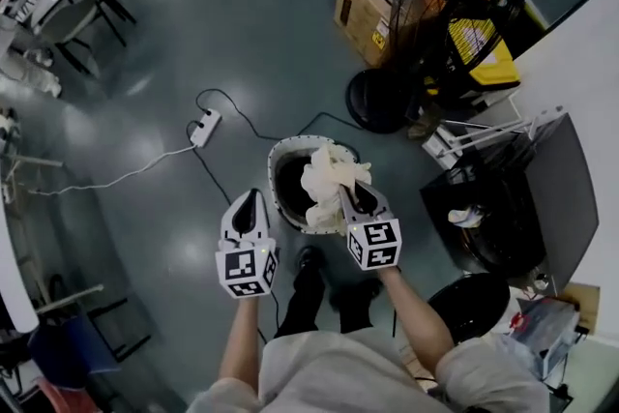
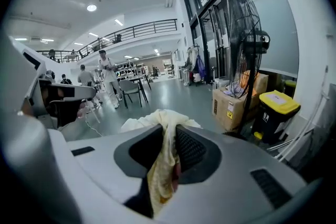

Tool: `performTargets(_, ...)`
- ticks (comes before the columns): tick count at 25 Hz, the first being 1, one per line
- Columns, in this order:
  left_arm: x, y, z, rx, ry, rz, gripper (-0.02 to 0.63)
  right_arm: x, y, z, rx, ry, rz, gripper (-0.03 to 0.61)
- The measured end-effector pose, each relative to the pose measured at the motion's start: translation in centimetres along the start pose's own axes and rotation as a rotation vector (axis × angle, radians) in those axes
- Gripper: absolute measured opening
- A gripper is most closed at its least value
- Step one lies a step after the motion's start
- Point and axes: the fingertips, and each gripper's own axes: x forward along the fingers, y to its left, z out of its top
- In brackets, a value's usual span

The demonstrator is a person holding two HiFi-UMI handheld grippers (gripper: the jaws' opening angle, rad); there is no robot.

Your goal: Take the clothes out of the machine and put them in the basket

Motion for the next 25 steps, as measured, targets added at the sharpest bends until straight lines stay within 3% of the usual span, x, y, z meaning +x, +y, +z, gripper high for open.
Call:
performTargets(5,2.4,0.1,-2.0,-0.011,0.037,-0.029,0.018,5.1,-0.6,-4.6,0.015,0.102,-0.013,0.113)
performTargets(6,2.7,0.0,-2.1,-0.009,0.04,-0.032,0.018,6.1,-0.9,-5.5,0.019,0.12,-0.02,0.165)
performTargets(7,3.0,0.0,-2.3,-0.006,0.043,-0.035,0.018,6.8,-1.0,-5.9,0.021,0.126,-0.025,0.295)
performTargets(8,3.1,-0.1,-2.5,-0.003,0.044,-0.038,0.018,7.0,-1.1,-6.0,0.022,0.122,-0.025,0.324)
performTargets(12,3.7,0.0,-3.1,0.0,0.053,-0.048,0.018,6.7,-1.0,-5.8,-0.005,0.102,-0.027,0.325)
performTargets(14,3.6,-0.6,-3.2,-0.003,0.057,-0.058,0.018,5.8,-1.5,-6.0,0.0,0.097,-0.043,0.308)
performTargets(25,3.3,-8.6,-2.5,0.044,0.056,-0.168,0.018,-2.2,-7.0,-5.4,0.046,0.022,-0.185,0.061)
